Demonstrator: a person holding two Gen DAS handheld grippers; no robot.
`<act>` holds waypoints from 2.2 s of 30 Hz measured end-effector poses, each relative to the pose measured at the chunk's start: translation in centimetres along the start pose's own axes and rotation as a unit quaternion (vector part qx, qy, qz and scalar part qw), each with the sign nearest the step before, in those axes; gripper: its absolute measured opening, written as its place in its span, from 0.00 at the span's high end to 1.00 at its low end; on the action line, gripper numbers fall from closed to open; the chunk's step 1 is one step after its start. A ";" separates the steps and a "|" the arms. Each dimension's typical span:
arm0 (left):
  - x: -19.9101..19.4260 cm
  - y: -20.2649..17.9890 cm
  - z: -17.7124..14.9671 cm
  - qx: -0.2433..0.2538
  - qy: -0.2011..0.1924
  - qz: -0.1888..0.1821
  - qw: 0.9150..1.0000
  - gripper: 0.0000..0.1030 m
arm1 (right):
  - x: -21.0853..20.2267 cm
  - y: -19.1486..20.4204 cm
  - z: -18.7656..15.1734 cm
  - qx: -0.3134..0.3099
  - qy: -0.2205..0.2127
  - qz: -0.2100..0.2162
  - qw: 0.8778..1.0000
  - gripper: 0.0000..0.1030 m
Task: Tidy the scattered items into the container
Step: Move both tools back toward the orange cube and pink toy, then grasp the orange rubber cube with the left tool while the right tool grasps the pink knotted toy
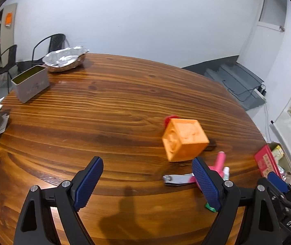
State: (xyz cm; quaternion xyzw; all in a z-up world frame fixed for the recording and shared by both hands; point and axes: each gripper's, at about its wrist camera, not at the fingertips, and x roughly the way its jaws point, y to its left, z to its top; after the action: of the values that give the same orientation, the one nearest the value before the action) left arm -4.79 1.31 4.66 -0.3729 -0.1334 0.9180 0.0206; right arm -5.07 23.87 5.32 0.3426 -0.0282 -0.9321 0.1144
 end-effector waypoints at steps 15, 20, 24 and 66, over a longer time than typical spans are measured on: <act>0.8 0.2 -0.4 -0.001 0.011 0.006 1.000 0.12 | 5.9 5.0 0.1 -0.059 0.056 -0.002 0.997 0.20; 1.0 0.4 -0.5 -0.003 0.014 0.007 1.000 0.12 | 5.9 3.6 -0.8 -0.067 0.084 -0.026 0.994 0.20; 1.1 0.3 -0.5 -0.002 0.015 0.006 1.000 0.12 | 5.2 1.0 -1.7 -0.054 0.099 -0.053 0.992 0.20; 2.3 -0.4 -1.4 0.014 0.033 0.013 0.999 0.12 | 5.1 0.4 -2.4 -0.063 0.110 0.006 0.992 0.50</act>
State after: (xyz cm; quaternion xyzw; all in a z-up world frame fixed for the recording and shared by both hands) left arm -5.49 2.37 2.29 -0.4046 -0.1152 0.9070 0.0184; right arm -7.19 22.33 0.27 0.4353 0.0416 -0.8878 0.1437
